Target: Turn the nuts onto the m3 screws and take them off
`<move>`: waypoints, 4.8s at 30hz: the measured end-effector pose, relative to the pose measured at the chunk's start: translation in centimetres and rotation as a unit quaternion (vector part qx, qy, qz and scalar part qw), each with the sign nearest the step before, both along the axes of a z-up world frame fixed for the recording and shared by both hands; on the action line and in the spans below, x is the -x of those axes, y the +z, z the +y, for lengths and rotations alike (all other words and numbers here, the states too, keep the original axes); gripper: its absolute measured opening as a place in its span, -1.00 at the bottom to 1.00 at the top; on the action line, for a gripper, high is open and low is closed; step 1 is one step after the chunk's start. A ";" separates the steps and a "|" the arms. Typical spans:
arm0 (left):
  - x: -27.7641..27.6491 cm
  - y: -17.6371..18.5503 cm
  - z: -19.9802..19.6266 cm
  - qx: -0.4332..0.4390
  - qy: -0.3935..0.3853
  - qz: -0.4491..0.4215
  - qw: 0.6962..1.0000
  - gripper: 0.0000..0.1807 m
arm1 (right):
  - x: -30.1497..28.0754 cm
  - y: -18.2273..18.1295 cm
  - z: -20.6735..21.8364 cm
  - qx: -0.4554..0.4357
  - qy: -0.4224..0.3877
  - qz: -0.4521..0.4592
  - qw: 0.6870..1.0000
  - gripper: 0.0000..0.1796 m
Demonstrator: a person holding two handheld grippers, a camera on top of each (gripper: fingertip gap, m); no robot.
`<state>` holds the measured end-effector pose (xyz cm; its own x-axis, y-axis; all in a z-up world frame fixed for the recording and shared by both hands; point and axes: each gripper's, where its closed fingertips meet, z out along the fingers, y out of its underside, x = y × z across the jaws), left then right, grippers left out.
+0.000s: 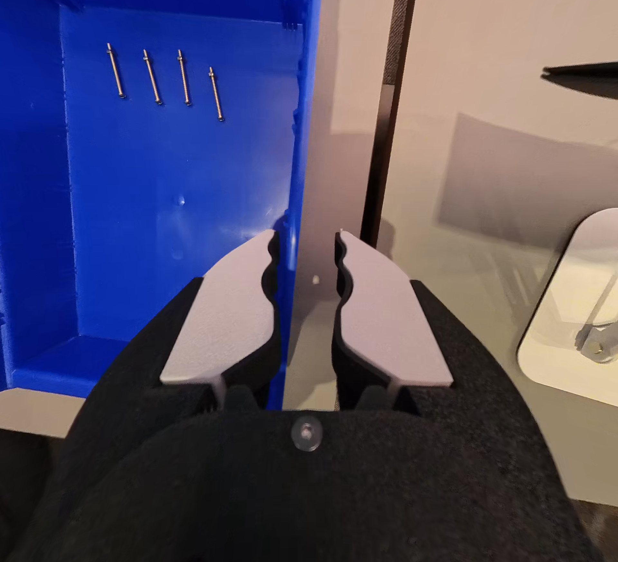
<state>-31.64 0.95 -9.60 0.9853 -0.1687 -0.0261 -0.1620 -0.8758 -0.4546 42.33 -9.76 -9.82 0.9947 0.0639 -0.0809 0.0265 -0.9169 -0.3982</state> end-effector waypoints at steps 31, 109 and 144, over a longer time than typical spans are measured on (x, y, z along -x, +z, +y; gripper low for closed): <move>-1.0 9.9 -2.7 -0.186 -0.032 -0.104 0.977 -0.60 | 1.3 -2.3 2.2 0.086 -0.032 0.019 0.996 -0.95; 29.8 12.1 -19.4 -0.327 0.132 -0.069 0.933 -0.50 | 62.6 14.1 13.0 0.110 0.190 0.122 0.968 -0.94; 37.1 9.7 -24.5 -0.325 0.178 -0.067 0.927 -0.52 | 94.9 -1.0 14.2 0.124 0.293 0.078 0.945 -0.92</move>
<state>-68.74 -23.59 0.08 0.9773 0.1754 0.1184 0.1804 -0.3976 -0.8997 -52.55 4.46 -10.83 0.7694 0.5595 -0.3083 0.5170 -0.8288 -0.2140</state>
